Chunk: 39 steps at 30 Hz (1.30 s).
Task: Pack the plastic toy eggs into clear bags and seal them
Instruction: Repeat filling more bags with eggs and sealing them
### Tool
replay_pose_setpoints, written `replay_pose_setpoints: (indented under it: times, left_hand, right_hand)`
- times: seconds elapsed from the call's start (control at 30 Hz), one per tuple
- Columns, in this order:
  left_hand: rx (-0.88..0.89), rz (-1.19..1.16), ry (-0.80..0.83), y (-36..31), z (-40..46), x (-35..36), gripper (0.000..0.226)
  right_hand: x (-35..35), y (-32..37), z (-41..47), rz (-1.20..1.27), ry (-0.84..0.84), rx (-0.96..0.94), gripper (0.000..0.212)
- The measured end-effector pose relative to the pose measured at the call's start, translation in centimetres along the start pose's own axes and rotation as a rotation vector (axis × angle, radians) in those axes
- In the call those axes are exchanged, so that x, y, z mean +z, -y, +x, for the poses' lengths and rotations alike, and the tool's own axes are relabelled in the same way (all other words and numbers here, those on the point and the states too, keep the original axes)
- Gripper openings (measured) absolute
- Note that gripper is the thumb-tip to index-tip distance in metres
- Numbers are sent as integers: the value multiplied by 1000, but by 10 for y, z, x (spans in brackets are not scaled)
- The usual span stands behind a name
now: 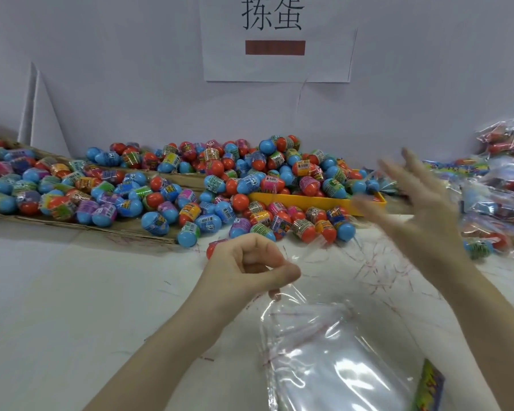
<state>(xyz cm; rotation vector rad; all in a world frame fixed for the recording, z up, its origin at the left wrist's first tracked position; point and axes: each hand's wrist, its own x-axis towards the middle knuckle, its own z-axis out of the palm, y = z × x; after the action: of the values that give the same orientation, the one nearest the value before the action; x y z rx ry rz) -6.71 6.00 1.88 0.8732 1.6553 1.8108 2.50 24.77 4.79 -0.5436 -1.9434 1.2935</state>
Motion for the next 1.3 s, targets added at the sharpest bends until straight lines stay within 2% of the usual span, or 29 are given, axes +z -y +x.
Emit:
replay_pose_setpoints:
  times: [0.03, 0.07, 0.1, 0.17, 0.2, 0.23, 0.3, 0.33, 0.37, 0.4, 0.47, 0.5, 0.57, 0.6, 0.7, 0.77, 0.9, 0.97, 1.03, 1.17, 1.3]
  left_hand:
    - [4, -9, -8, 0, 0, 0, 18]
    - [12, -14, -19, 0, 1, -1, 18]
    - [24, -20, -31, 0, 0, -1, 18]
    - [43, -38, -58, 1, 1, -2, 18]
    - [51, -37, -68, 1, 1, -2, 18]
    - [58, -28, -75, 1, 1, -3, 18]
    - [77, -15, -103, 2, 1, -4, 18]
    - [88, -17, -124, 3, 1, -6, 16]
    - [95, -18, -139, 3, 1, -6, 15]
    - [104, -22, -150, 3, 2, -7, 15]
    - [120, -50, -188, 2, 2, -6, 19]
    - [123, -69, -217, 1, 2, -7, 24]
    - [111, -99, -278, 0, 4, -6, 43]
    - [100, -108, -311, -1, 5, -5, 50]
    - [108, -113, -473, 2, 6, -4, 54]
    - [119, -54, -514, 3, 6, -5, 53]
    - [10, -79, -171, 3, 4, 0, 66]
    - [36, -117, -75, 1, 0, 3, 45]
    - [67, -138, -89, -1, -2, 4, 32]
    - [114, -142, -169, -4, -2, 2, 25]
    - [142, -120, -174, -4, -2, 2, 25]
  right_hand:
    - [2, 9, -2, 318, 71, 60, 61]
    - [2, 15, -5, 435, 128, 106, 65]
    - [4, 18, -6, 423, 178, 133, 70]
    - [1, 13, -10, -79, 159, 40, 72]
    - [4, 9, -18, -305, 92, -77, 76]
    - [15, 15, -21, -369, 74, -60, 85]
    - [22, 17, -15, -200, 385, -29, 102]
    - [23, 22, -19, -185, 494, 24, 103]
    - [24, 24, -20, -103, 637, 81, 95]
    - [24, 27, -18, 5, 705, 121, 75]
    - [23, 28, -21, 17, 725, 71, 28]
    - [22, 25, -22, 32, 729, 51, 17]
    - [20, 21, -22, 61, 665, 43, 13]
    - [20, 21, -23, 94, 582, 16, 14]
    - [23, 17, -20, 189, 229, -121, 12]
    - [24, 19, -20, 288, 127, -110, 9]
    - [27, 23, -24, 400, 215, 40, 17]
    - [30, 23, -26, 380, 300, 76, 17]
    - [30, 23, -27, 346, 378, 103, 19]
    - [28, 27, -26, 292, 563, 165, 37]
    - [28, 28, -27, 254, 610, 153, 34]
